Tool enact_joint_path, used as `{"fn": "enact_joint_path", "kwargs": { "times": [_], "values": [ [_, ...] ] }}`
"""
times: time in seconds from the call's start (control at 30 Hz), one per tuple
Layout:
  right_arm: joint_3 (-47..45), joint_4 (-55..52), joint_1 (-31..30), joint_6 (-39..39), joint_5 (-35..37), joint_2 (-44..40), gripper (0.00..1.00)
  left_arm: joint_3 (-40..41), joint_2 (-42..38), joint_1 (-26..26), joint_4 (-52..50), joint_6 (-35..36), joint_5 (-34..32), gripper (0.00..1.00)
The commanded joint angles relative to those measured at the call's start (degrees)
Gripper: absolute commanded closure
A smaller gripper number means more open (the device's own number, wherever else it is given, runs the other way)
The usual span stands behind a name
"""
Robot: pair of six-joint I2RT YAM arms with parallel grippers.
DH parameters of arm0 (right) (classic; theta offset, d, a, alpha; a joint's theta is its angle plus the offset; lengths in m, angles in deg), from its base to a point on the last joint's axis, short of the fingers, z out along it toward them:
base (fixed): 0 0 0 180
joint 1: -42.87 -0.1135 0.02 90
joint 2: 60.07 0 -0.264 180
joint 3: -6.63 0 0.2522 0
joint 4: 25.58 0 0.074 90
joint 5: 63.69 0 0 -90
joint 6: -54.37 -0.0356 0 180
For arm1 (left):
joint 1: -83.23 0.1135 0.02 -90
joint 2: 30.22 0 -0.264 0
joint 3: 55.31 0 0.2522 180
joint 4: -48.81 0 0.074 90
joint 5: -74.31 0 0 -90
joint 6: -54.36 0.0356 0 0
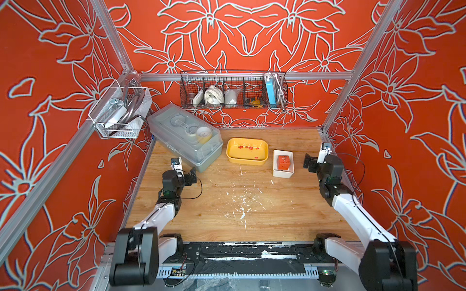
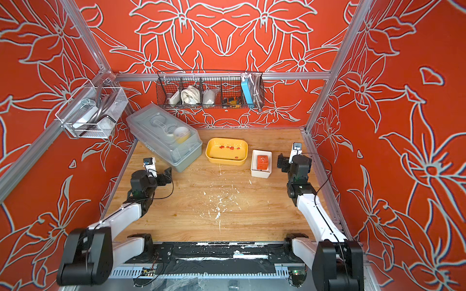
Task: Take the screw protection sleeves out of the storage box
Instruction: Move the storage box to the center of the board.
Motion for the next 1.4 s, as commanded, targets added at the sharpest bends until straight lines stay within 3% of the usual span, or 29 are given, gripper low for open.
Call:
{"fn": "enact_joint_path", "kwargs": {
  "times": [0.0, 0.1, 0.23, 0.43, 0.63, 0.9, 1.07, 1.23, 1.37],
  "values": [
    [5.01, -14.27, 0.38, 5.69, 2.45, -1.32, 0.01, -6.07, -8.47, 0.22, -18.80, 5.00, 4.25, 0.02],
    [10.76, -21.80, 0.31, 10.41, -4.13, -0.85, 0.01, -13.15, -11.16, 0.22, -34.27, 8.70, 10.36, 0.02],
    [18.34, -33.87, 0.24, 20.43, -22.11, 0.56, 0.01, -21.61, -12.57, 0.26, -49.42, 15.10, 22.48, 0.02],
    [24.93, -42.28, -0.62, 27.47, -35.06, 4.99, 0.01, -34.46, -7.27, -0.45, -63.43, 16.58, 29.02, 0.02],
    [32.05, -48.25, -5.47, 34.08, -33.87, 13.06, 0.06, -47.53, 6.59, -3.82, -72.35, 18.06, 28.41, 0.02],
    [39.54, -50.28, -14.65, 43.35, -29.18, 27.17, 0.10, -53.41, 13.52, -15.07, -72.87, 24.09, 27.37, 0.02],
    [47.29, -50.14, -17.88, 46.53, -27.15, 38.44, 0.18, -52.99, 16.66, -19.34, -71.14, 24.92, 28.24, 0.02],
    [55.70, -50.38, -20.11, 48.58, -27.26, 49.47, 0.26, -48.48, 15.29, -20.00, -65.80, 21.39, 28.61, 0.02],
    [61.11, -50.81, -22.26, 50.09, -27.09, 56.33, 0.29, -46.27, 13.35, -20.00, -65.36, 22.48, 27.61, 0.02]
  ]
}}
